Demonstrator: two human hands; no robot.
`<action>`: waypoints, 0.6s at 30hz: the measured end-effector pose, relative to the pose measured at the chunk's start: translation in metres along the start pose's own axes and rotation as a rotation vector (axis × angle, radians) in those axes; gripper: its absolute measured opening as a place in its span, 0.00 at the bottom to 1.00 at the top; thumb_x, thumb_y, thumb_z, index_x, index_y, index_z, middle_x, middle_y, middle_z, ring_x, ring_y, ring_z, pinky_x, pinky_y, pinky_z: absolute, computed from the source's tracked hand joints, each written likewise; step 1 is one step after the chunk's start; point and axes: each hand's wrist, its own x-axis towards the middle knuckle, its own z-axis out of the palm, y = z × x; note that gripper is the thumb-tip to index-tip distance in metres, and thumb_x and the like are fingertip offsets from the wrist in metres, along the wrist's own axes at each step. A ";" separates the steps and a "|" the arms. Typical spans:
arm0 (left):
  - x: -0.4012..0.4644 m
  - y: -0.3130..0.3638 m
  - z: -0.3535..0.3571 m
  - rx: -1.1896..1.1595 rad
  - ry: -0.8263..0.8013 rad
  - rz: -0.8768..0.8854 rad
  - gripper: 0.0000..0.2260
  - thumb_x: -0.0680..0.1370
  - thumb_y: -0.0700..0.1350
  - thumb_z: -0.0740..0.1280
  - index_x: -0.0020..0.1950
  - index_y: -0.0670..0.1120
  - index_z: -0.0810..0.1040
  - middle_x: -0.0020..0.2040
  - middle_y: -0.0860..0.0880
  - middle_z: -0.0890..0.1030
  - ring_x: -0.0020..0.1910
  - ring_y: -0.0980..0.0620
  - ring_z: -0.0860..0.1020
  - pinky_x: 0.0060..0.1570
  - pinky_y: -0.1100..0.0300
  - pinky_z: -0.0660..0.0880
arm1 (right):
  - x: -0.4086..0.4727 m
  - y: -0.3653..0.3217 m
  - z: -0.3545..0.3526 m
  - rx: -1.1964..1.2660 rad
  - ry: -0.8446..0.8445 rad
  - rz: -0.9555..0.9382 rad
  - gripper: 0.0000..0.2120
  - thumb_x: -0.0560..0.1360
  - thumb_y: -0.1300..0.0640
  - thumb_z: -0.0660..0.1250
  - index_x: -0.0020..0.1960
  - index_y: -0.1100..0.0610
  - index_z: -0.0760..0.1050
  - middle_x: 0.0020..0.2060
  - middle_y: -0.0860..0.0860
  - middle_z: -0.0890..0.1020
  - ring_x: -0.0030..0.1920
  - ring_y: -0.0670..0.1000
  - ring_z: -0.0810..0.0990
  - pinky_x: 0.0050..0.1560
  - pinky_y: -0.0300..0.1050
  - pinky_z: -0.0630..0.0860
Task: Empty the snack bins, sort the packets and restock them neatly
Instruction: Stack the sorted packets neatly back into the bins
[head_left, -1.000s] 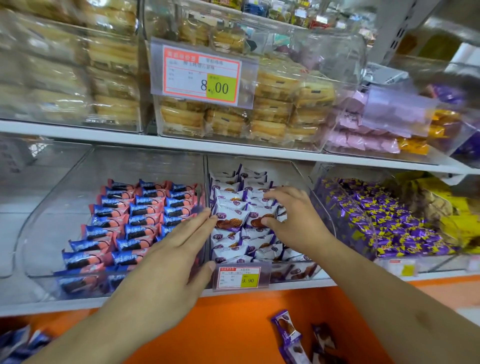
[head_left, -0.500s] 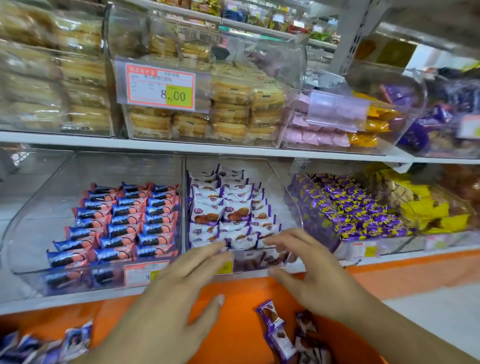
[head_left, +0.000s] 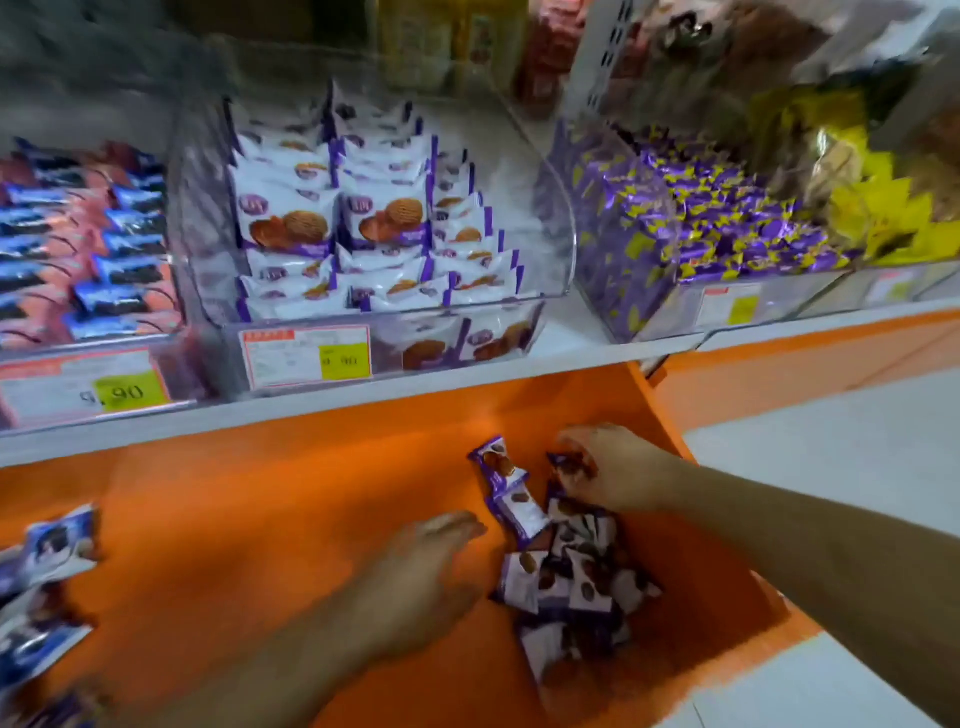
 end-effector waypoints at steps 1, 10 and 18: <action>0.034 0.032 0.009 -0.011 0.025 0.084 0.30 0.80 0.53 0.68 0.81 0.56 0.62 0.81 0.56 0.63 0.78 0.56 0.62 0.75 0.65 0.56 | 0.011 0.008 0.009 -0.001 -0.041 0.007 0.26 0.73 0.53 0.75 0.69 0.48 0.75 0.57 0.46 0.80 0.60 0.53 0.79 0.58 0.43 0.75; 0.150 0.058 0.085 0.072 0.133 0.225 0.32 0.81 0.50 0.67 0.80 0.64 0.55 0.76 0.56 0.61 0.73 0.47 0.61 0.69 0.47 0.65 | 0.096 0.007 0.061 -0.122 -0.050 -0.142 0.39 0.78 0.43 0.71 0.83 0.39 0.57 0.82 0.49 0.64 0.83 0.53 0.55 0.82 0.54 0.53; 0.146 0.028 0.090 0.122 0.061 0.169 0.20 0.82 0.51 0.59 0.73 0.64 0.63 0.72 0.53 0.71 0.73 0.47 0.68 0.69 0.50 0.69 | 0.103 -0.013 0.089 -0.219 -0.048 -0.041 0.29 0.76 0.51 0.73 0.74 0.41 0.66 0.65 0.53 0.80 0.62 0.61 0.80 0.63 0.54 0.78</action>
